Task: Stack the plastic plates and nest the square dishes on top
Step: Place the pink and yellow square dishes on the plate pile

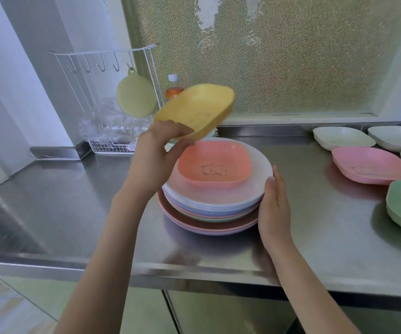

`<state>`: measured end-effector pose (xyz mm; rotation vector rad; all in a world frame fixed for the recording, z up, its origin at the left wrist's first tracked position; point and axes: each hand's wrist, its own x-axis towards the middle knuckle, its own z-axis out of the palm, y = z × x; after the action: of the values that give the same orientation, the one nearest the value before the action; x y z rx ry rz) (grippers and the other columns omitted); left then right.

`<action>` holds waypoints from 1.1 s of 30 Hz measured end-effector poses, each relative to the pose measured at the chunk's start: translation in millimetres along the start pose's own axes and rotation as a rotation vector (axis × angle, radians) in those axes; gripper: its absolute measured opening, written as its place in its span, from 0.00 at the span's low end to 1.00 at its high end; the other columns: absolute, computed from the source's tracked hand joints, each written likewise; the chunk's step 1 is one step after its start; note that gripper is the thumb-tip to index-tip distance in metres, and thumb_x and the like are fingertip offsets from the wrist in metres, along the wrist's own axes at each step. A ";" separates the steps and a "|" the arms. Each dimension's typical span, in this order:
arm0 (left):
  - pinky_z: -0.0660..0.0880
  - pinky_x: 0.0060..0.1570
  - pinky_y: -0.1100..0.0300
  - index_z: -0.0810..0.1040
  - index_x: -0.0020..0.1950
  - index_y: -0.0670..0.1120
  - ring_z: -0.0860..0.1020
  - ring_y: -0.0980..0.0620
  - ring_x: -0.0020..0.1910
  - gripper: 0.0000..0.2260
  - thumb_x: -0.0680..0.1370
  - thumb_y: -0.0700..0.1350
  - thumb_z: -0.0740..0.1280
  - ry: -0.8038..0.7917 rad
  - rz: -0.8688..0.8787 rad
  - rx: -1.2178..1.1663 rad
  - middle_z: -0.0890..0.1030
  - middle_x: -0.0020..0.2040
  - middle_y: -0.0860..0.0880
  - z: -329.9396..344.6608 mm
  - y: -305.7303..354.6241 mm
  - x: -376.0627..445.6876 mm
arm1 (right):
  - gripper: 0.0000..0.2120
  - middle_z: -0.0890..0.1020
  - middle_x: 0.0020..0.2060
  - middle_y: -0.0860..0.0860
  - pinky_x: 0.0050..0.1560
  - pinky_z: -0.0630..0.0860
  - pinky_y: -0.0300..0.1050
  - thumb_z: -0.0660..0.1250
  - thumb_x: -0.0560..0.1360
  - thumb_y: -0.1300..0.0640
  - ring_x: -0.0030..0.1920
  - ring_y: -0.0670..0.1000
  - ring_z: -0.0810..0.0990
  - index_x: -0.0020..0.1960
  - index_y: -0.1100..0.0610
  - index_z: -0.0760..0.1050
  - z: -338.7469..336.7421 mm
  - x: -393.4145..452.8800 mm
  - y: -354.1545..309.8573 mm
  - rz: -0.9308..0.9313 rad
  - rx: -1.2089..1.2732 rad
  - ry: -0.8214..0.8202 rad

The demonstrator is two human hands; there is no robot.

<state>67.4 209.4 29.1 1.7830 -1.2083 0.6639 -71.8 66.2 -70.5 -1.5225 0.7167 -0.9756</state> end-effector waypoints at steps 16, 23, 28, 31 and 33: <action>0.66 0.61 0.74 0.83 0.47 0.53 0.70 0.74 0.60 0.08 0.75 0.40 0.68 -0.578 -0.186 -0.187 0.82 0.52 0.58 -6.4 -28.5 -19.4 | 0.20 0.66 0.71 0.44 0.65 0.59 0.37 0.49 0.82 0.49 0.70 0.45 0.63 0.73 0.47 0.59 -0.1 -0.6 -0.6 -0.001 0.009 -0.002; 0.55 0.70 0.39 0.80 0.52 0.62 0.70 0.60 0.66 0.18 0.68 0.66 0.61 -0.534 -0.047 0.007 0.78 0.53 0.64 8.6 -11.9 -24.2 | 0.20 0.65 0.72 0.44 0.66 0.58 0.37 0.49 0.82 0.49 0.71 0.45 0.63 0.74 0.47 0.59 -0.4 0.4 -0.7 -0.002 0.011 -0.006; 0.44 0.73 0.44 0.70 0.67 0.61 0.64 0.62 0.70 0.20 0.76 0.61 0.59 -0.676 0.021 0.079 0.74 0.67 0.58 38.6 26.0 -9.5 | 0.20 0.66 0.71 0.44 0.65 0.59 0.38 0.49 0.82 0.49 0.70 0.45 0.64 0.74 0.47 0.59 0.1 -1.0 -1.1 0.002 0.021 -0.003; 0.42 0.73 0.41 0.57 0.73 0.63 0.55 0.56 0.75 0.23 0.78 0.60 0.56 -0.888 0.013 0.142 0.63 0.75 0.57 55.9 40.1 5.0 | 0.20 0.66 0.71 0.45 0.69 0.60 0.42 0.49 0.82 0.49 0.70 0.47 0.64 0.74 0.47 0.59 0.1 -0.9 -1.7 0.002 0.014 0.000; 0.41 0.70 0.34 0.55 0.72 0.66 0.50 0.52 0.77 0.23 0.77 0.63 0.53 -0.960 0.006 0.284 0.55 0.77 0.58 64.3 43.4 9.4 | 0.20 0.66 0.72 0.46 0.70 0.60 0.43 0.49 0.82 0.49 0.71 0.47 0.64 0.74 0.47 0.60 -0.3 -1.0 -2.0 -0.003 0.015 0.001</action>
<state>28.9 142.0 20.6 2.4468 -1.7851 -0.0854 -72.7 67.3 -68.7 -1.5105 0.7067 -0.9815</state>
